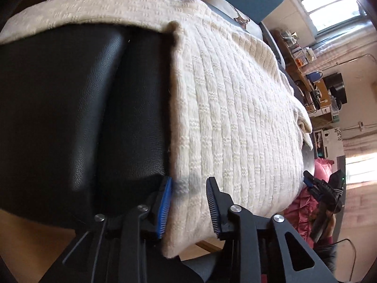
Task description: Fold clothes
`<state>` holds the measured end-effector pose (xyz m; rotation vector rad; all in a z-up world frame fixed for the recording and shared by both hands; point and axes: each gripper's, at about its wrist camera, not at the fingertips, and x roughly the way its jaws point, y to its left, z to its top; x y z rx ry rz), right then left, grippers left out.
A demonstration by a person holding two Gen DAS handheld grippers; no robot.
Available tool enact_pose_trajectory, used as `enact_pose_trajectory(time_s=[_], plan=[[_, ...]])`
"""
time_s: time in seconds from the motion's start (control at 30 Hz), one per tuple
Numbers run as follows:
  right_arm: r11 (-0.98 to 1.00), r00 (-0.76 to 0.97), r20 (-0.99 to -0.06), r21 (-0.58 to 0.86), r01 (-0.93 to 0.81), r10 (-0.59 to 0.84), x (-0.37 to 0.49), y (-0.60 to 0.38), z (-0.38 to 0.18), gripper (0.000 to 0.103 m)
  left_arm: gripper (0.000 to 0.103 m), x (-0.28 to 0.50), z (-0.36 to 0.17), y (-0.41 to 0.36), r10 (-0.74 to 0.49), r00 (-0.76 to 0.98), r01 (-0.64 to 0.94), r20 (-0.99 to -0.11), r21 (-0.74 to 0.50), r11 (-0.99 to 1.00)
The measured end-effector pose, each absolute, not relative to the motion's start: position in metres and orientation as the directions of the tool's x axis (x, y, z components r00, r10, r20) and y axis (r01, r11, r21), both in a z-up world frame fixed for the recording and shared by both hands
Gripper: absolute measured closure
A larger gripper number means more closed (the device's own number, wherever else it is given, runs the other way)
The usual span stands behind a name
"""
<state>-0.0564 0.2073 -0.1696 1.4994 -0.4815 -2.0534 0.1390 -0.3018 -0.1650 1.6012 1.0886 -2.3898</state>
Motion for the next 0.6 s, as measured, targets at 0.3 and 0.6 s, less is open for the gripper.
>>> enact_pose_trajectory(time_s=[0.3,0.6], plan=[[-0.832,-0.26,-0.799,0.468,0.297,-0.542,-0.046,0.181,-0.163,0.082,0.061,0.134,-0.166,-0.283,0.252,-0.461,0.432,-0.851,-0.463,-0.774],[-0.862,-0.28,-0.842,0.352,0.365,-0.462,-0.043,0.163,-0.157,0.082,0.096,0.132,-0.166,-0.272,0.137,-0.46,0.444,-0.877,-0.361,-0.82]])
